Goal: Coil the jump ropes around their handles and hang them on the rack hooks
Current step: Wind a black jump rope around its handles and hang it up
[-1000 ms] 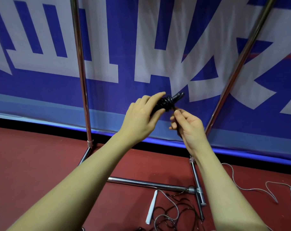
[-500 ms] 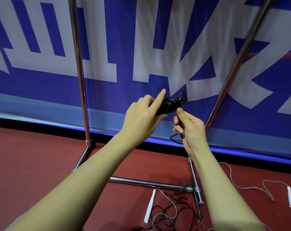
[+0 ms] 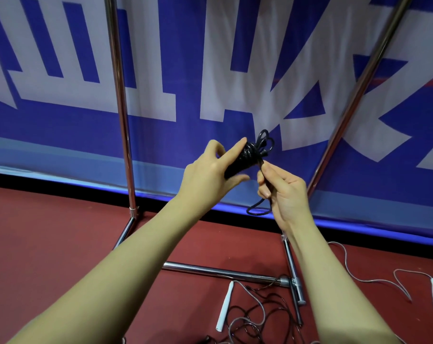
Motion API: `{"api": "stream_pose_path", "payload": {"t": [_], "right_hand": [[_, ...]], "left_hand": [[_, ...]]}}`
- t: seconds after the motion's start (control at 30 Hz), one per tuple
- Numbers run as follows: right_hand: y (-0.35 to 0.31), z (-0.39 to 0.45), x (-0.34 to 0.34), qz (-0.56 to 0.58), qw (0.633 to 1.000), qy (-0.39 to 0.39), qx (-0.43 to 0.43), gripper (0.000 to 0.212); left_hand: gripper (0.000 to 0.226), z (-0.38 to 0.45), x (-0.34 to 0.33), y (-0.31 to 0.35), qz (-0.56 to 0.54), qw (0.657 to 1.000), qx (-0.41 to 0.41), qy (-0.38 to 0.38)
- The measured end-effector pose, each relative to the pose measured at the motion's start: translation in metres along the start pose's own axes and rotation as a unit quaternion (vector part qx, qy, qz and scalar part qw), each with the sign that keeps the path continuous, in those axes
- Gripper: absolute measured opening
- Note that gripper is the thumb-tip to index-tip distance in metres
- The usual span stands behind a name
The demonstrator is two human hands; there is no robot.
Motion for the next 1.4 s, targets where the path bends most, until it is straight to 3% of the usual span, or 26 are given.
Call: {"api": "stream_pose_path", "payload": {"t": [0.13,0.27,0.37,0.43,0.67,0.83,1.0,1.1,1.23,1.3,1.4], "right_hand": [[0.002,0.001,-0.007,0.009,0.999,-0.031,-0.010,0.021],[-0.006,0.003,-0.008,-0.038,0.998,-0.049,0.017,0.026],[-0.011,0.006,0.000,-0.099,0.994,-0.013,0.047,0.022],[-0.011,0.005,0.002,-0.098,0.994,-0.006,0.054,0.022],[-0.001,0.005,-0.002,-0.039,0.998,-0.049,0.010,0.026],[-0.001,0.004,-0.007,-0.040,0.997,-0.065,0.000,0.030],[-0.008,0.004,-0.008,-0.106,0.992,-0.058,0.020,0.021],[-0.007,0.003,-0.006,-0.096,0.994,-0.045,0.027,0.026],[-0.005,0.002,0.000,-0.088,0.995,-0.010,0.039,0.030],[-0.005,0.002,0.001,-0.085,0.995,0.011,0.046,0.033],[-0.007,0.002,-0.001,-0.069,0.996,0.024,0.043,0.027]], "left_hand": [[0.054,0.006,0.012,0.006,0.098,0.990,-0.033,0.091],[0.062,0.003,0.011,-0.001,-0.057,0.998,0.026,-0.010],[0.056,-0.002,0.007,0.002,-0.194,0.976,0.074,-0.065],[0.058,-0.002,0.005,0.003,-0.219,0.969,0.087,-0.079],[0.062,0.002,0.000,-0.003,-0.144,0.982,0.112,-0.047],[0.062,0.003,0.004,-0.002,-0.069,0.995,0.073,-0.016],[0.044,-0.005,-0.002,0.004,-0.237,0.966,0.096,-0.040],[0.041,-0.005,-0.010,0.003,-0.301,0.944,0.120,-0.061],[0.065,-0.005,-0.009,0.000,-0.221,0.971,0.081,-0.049],[0.063,-0.005,-0.008,0.000,-0.114,0.991,0.069,-0.028],[0.050,-0.005,0.004,0.016,0.041,0.997,0.003,0.071]]}}
Point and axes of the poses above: each hand's wrist, its own z-axis towards the middle knuckle, its own x-axis out of the back of the hand, y = z × x, the point moved 8 cm from there along z, towards the middle knuckle, and after that the axes turned 5 degrees about z, right-handed, at the moved point
